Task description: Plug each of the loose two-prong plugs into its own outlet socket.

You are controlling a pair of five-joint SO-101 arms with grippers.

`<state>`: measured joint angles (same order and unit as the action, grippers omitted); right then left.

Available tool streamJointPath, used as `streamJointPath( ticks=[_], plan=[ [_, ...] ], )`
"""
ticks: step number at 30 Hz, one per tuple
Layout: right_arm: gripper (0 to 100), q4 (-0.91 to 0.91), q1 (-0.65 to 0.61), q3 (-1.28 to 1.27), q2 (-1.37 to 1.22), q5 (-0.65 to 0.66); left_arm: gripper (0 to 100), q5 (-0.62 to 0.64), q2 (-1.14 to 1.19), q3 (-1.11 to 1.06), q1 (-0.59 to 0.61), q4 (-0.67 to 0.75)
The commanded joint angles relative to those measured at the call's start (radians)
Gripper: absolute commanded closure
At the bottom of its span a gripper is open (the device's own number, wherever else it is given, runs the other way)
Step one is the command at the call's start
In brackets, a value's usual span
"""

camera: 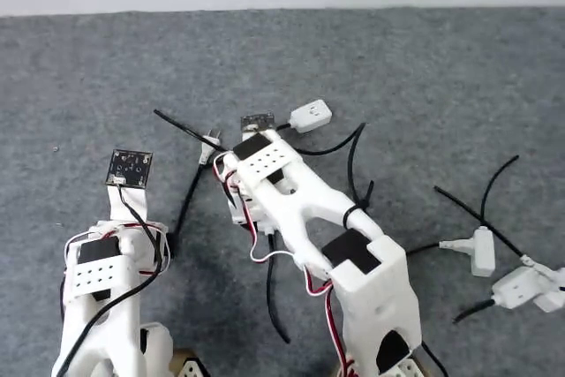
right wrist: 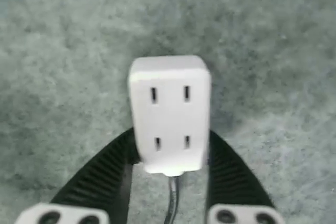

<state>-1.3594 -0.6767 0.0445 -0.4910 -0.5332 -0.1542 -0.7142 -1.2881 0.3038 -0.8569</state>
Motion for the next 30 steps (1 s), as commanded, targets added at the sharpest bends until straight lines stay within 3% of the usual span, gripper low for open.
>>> streamJointPath(
  ticks=[1,13,18,22,26,30],
  plan=[
    [79.3,-0.016,-0.030,0.008,0.065,0.044,77,-0.009,0.002,0.039,0.000,-0.008],
    [79.0,-0.211,-0.010,0.181,0.068,0.192,77,-0.011,0.002,0.039,-0.002,-0.009],
    [79.0,-0.367,-0.033,0.342,0.070,0.393,77,-0.011,0.002,0.039,0.000,-0.009],
    [79.3,-0.394,0.012,0.470,0.070,0.563,77,-0.011,0.002,0.039,0.002,-0.009],
    [79.4,-0.318,0.061,0.514,0.050,0.827,77,-0.011,0.002,0.039,0.003,-0.009],
    [79.4,-0.162,0.084,0.514,-0.019,0.980,77,-0.011,0.002,0.039,0.003,-0.009]
  ],
)
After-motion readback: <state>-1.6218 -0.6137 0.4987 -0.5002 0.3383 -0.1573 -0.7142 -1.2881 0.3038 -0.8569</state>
